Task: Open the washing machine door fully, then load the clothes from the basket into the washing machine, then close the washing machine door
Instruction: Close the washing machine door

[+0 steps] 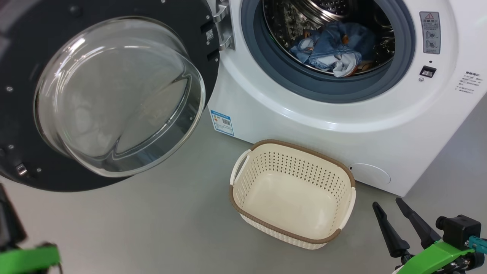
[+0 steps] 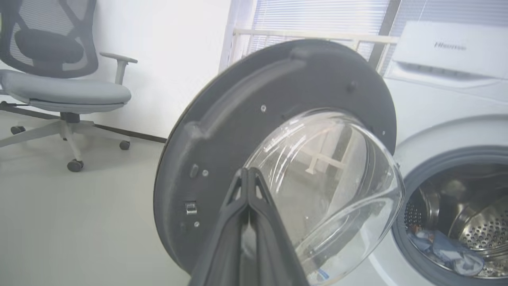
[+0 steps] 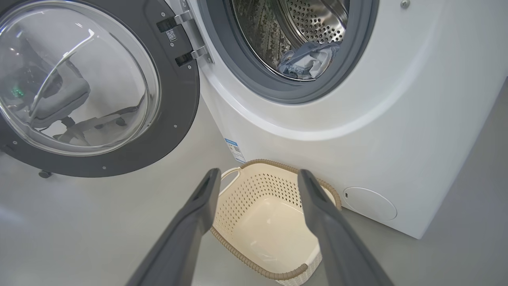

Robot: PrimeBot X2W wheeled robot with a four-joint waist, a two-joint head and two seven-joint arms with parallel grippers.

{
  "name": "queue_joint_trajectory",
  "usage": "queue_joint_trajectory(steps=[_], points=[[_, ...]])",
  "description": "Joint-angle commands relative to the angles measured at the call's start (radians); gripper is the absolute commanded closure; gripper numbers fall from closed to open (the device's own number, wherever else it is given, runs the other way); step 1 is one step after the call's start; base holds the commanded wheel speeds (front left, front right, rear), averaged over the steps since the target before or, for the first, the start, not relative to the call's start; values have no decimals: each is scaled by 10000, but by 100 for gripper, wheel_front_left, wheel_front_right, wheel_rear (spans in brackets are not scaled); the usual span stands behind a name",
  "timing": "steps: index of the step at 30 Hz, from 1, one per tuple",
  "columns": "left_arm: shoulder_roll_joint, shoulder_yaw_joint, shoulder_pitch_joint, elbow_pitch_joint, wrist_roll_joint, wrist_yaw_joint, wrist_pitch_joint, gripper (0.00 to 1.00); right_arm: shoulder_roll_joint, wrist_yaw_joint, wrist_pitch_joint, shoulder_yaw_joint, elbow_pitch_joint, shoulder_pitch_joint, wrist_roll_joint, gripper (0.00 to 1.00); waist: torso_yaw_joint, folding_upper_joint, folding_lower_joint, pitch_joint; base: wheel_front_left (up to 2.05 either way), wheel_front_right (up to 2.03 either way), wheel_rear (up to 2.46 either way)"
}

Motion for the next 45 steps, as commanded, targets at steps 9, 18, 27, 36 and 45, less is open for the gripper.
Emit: queue_joint_trajectory(steps=[9, 18, 27, 36, 45], points=[[2865, 604, -2927, 275, -3890, -64, -53, 100, -214, 23, -76, -51, -340, -72, -30, 0, 0, -1, 0, 299, 0, 0, 0], [5403, -511, -5231, 3176, -7280, -66, 708, 100, -353, 23, -76, -72, -420, -186, -81, 0, -76, -1, 0, 691, 0, 0, 0], [6635, -980, -7227, 6473, -9357, -66, 3173, 100, -632, 23, -76, 158, -442, -490, -77, 0, -244, -1, 0, 1179, 0, 0, 0], [7229, -1454, -8322, 8940, -10066, -66, 5495, 100, -988, 23, -76, 431, -496, -795, -53, 0, -437, -1, 0, 1735, 0, 0, 0], [7297, -1642, -8762, 9642, -10347, -67, 6479, 100, -1263, 23, -76, 552, -567, -993, -32, 0, -559, -1, 0, 2149, 0, 0, 0]])
